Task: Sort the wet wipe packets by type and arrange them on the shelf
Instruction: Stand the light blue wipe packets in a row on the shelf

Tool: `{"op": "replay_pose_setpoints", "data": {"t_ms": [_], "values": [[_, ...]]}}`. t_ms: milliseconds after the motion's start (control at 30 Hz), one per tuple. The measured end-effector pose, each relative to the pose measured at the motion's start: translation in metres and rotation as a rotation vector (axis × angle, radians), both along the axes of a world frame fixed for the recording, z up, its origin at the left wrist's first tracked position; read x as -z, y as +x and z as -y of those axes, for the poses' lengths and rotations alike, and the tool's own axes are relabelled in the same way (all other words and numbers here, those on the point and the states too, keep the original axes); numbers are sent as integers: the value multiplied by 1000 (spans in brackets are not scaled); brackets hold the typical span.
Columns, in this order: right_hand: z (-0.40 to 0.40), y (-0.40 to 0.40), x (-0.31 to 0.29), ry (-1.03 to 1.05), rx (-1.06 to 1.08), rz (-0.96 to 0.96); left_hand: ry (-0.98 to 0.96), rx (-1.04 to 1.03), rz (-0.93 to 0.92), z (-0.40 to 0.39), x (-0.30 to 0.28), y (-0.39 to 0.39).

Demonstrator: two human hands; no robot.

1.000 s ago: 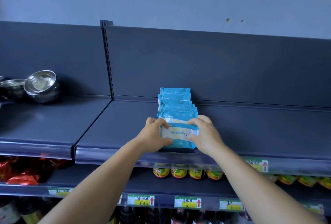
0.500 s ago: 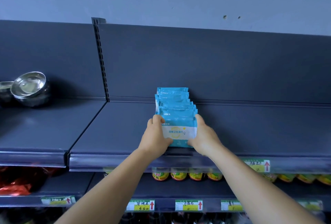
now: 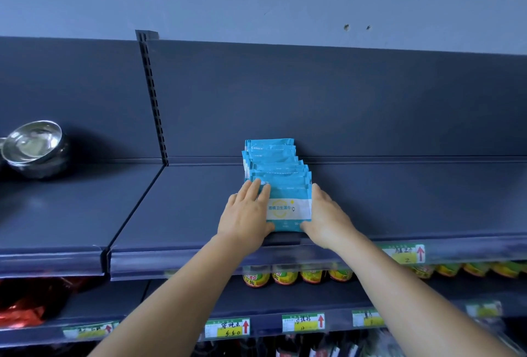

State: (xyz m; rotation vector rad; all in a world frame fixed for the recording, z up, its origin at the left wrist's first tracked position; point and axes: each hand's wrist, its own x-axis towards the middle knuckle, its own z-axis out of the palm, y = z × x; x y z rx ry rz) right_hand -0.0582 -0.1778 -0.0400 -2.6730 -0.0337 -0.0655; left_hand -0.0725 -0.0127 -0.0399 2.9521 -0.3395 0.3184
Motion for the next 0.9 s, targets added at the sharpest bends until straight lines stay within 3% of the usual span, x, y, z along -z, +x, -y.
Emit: {"op": "replay_pose_setpoints", "data": {"t_ms": [233, 433, 900], "values": [[11, -39, -15, -155, -21, 44, 169, 104, 65, 23, -6, -15], [50, -77, -8, -248, 56, 38, 114, 280, 54, 73, -1, -32], [204, -213, 44, -231, 378, -87, 125, 638, -58, 231, 39, -119]]}}
